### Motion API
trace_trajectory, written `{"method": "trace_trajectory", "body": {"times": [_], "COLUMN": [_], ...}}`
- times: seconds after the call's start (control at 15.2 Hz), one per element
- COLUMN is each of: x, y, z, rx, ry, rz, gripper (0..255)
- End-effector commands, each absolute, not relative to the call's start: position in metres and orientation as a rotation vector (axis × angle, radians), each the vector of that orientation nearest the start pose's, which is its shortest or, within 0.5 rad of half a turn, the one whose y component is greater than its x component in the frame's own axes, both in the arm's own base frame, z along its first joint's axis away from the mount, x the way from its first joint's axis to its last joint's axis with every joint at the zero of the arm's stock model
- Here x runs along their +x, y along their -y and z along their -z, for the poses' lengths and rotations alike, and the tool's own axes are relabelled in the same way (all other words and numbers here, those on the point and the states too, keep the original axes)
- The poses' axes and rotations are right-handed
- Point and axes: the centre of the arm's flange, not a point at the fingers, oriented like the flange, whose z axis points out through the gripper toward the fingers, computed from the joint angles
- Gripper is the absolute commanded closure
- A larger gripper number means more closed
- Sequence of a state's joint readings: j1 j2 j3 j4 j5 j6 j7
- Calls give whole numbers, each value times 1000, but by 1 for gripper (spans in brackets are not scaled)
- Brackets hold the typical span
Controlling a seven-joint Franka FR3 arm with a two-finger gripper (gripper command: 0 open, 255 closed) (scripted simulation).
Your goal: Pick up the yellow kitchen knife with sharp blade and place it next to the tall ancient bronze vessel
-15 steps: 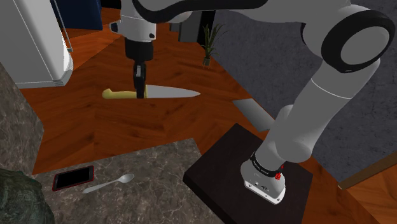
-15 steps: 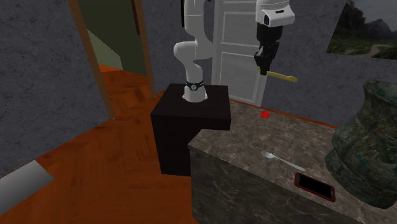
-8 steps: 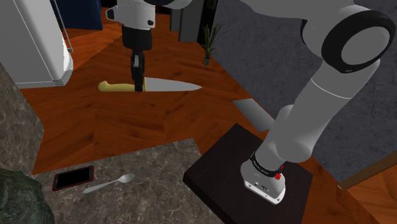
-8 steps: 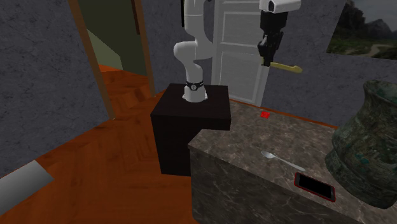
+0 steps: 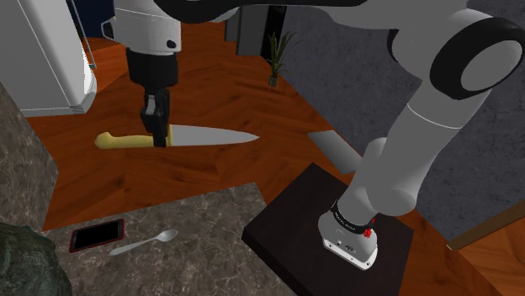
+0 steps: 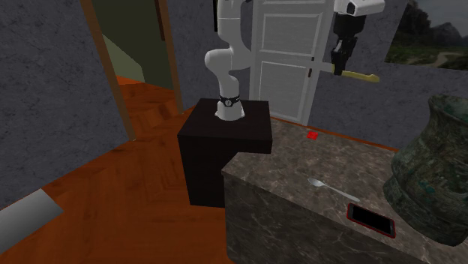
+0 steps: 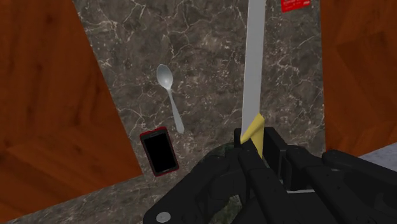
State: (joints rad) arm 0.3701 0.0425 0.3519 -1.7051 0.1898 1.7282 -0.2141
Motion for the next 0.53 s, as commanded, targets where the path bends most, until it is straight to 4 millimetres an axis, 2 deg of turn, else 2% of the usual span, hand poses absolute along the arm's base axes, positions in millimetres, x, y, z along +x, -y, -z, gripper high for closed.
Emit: {"method": "trace_trajectory", "body": {"times": [0.0, 0.46], "x": [407, 362], "y": [-415, -496], "z": [-556, -557], "rx": [-2653, -2653], "ry": [1287, 1287], "rz": [-99, -99], "gripper": [255, 255]}}
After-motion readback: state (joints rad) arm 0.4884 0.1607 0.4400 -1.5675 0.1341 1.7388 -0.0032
